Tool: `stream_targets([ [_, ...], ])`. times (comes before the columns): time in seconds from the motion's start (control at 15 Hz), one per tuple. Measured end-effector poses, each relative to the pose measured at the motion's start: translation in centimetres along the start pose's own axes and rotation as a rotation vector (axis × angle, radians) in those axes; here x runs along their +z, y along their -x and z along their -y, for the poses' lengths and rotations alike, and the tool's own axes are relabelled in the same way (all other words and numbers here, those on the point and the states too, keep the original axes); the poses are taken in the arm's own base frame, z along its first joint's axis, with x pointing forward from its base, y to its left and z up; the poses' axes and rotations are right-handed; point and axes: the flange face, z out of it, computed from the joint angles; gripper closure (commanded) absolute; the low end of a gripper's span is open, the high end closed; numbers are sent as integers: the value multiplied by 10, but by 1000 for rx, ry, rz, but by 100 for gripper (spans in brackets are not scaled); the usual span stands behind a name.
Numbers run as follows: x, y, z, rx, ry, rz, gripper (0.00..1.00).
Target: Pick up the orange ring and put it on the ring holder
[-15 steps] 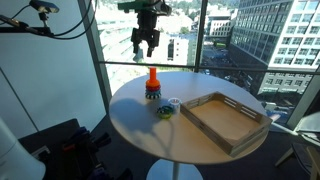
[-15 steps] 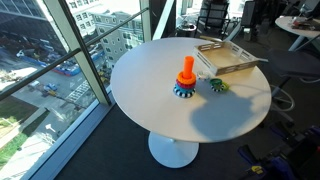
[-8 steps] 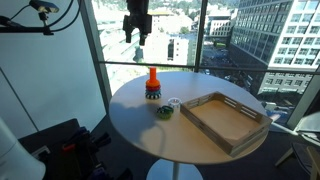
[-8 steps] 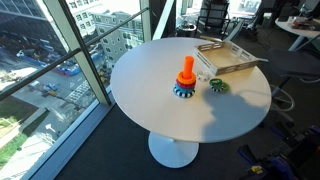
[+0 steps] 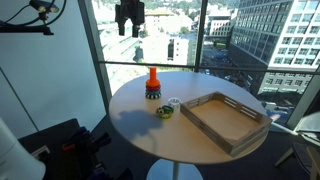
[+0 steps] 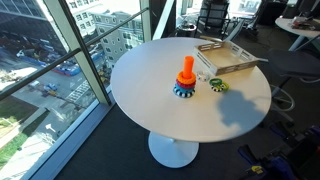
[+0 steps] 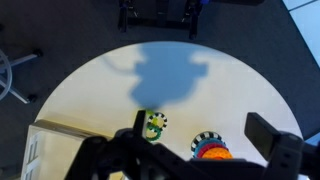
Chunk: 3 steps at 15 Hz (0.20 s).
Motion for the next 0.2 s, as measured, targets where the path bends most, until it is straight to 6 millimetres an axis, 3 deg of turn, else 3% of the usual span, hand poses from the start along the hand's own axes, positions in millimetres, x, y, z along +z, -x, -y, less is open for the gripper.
stream_targets([
  [0.2, 2, -1, 0, -1, 0, 5, 0],
])
